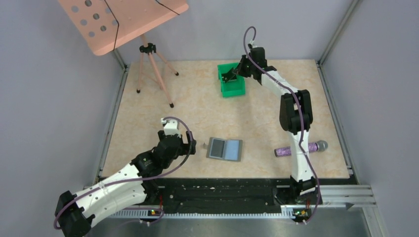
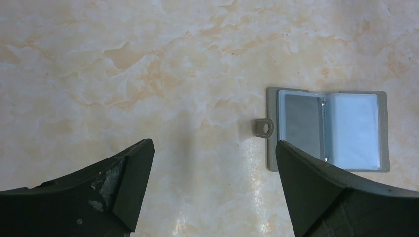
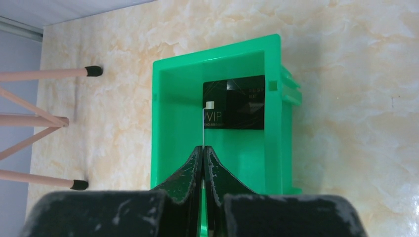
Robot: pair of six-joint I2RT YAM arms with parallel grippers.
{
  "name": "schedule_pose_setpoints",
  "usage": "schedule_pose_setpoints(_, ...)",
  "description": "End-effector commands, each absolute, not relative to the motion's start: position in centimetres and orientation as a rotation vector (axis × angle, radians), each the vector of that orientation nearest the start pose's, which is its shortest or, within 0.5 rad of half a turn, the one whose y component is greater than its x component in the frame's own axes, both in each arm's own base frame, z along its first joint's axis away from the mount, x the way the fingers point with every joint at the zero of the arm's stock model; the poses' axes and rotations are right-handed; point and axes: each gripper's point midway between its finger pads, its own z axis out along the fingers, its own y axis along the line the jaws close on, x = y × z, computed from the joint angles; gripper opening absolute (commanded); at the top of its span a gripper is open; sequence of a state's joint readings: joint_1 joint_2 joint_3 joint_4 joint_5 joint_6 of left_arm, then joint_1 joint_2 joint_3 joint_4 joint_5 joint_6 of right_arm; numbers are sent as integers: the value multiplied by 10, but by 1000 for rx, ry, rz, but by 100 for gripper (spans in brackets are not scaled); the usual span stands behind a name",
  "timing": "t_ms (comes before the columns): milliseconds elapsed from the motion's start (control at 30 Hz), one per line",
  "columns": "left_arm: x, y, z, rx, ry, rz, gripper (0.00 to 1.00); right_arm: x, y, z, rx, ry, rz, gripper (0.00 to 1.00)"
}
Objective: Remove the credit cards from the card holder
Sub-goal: Place the credit card in the storage box.
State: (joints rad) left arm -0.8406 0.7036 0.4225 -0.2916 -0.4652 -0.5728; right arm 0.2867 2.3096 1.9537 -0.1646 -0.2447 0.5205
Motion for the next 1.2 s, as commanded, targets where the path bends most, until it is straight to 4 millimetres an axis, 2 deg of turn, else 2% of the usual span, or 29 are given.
schedule_pose_setpoints(0, 220, -153, 130, -18, 2040, -390, 99, 613, 245, 143, 108, 2107, 765, 0)
schedule_pose_setpoints(267, 220, -153, 131, -18, 2038, -391, 99, 624, 250, 143, 122, 2084, 797, 0)
schedule_pose_setpoints(500, 220, -153, 132, -16, 2039, -385, 99, 628, 257, 126, 134, 2107, 831, 0)
schedule_pose_setpoints(833, 219, -154, 132, -15, 2051, -386, 99, 634, 254, 120, 153, 2097, 809, 0)
schedule_pose_setpoints(1000, 218, -153, 133, -15, 2054, -391, 99, 636, 253, 119, 155, 2094, 795, 6)
schedule_pose_setpoints(1167, 218, -153, 135, -25, 2046, -396, 99, 641, 251, 134, 154, 2070, 783, 25)
